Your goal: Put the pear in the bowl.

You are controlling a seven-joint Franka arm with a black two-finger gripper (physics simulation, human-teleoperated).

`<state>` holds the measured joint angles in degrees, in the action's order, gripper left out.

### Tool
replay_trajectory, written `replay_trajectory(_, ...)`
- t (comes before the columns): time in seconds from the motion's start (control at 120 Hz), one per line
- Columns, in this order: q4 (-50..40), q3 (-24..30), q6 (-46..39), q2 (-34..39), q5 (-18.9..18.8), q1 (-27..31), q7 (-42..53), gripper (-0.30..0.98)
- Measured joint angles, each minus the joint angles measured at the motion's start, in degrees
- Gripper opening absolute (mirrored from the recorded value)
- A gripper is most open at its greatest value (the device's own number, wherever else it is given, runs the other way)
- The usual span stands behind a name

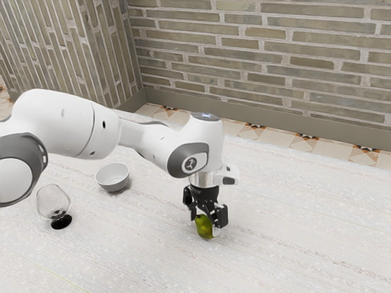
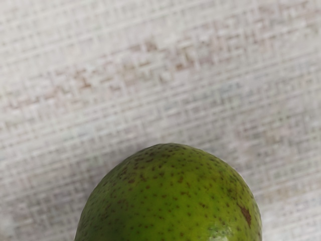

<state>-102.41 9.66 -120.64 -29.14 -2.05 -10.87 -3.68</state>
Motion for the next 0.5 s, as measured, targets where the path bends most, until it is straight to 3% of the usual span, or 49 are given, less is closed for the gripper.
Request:
replay_trajectory(0.267,0.0,0.0,-1.1,-1.1,-0.1,0.1,0.3,0.68)
replay_trajectory(0.5,0.2,-0.1,-1.4,-1.0,-0.4,0.1,0.5,0.43)
